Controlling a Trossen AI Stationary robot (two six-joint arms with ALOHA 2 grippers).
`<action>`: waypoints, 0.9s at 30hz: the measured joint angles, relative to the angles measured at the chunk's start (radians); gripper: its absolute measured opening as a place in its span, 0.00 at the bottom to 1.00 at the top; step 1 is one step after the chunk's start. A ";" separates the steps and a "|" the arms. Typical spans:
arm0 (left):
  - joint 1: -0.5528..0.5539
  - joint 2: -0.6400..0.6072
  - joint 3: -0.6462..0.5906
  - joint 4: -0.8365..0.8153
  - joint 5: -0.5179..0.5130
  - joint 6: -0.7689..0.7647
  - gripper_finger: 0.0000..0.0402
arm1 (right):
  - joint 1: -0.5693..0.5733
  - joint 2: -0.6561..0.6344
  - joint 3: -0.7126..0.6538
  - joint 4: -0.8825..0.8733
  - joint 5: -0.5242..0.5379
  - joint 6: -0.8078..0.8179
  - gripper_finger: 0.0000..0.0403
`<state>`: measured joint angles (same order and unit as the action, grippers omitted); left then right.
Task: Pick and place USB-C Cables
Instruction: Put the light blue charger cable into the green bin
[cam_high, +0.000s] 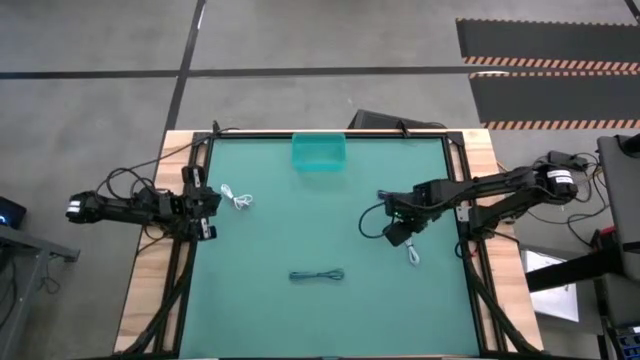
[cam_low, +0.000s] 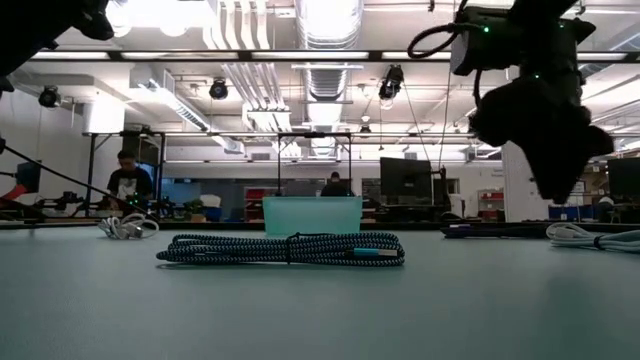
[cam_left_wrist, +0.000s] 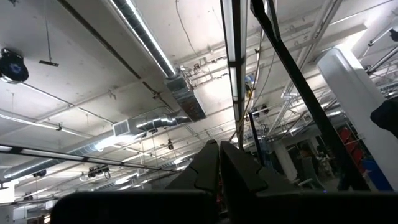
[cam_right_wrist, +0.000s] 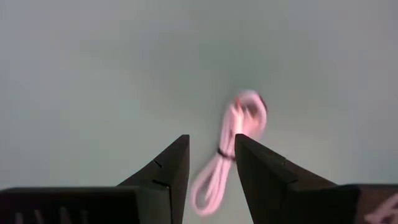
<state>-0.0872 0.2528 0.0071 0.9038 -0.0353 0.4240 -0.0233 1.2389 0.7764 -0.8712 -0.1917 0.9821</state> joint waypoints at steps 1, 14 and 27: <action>0.000 0.000 0.000 -0.003 0.000 0.000 0.00 | 0.013 0.005 0.002 -0.023 0.000 0.025 0.29; 0.000 0.002 0.000 -0.005 -0.005 0.000 0.00 | 0.150 0.058 0.011 -0.089 0.030 0.207 0.29; 0.000 0.002 0.000 -0.004 -0.053 0.001 0.00 | 0.150 0.202 0.011 -0.034 0.062 0.176 0.29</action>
<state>-0.0875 0.2546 0.0071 0.8993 -0.0879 0.4252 0.1268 1.4407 0.7876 -0.9047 -0.1295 1.1579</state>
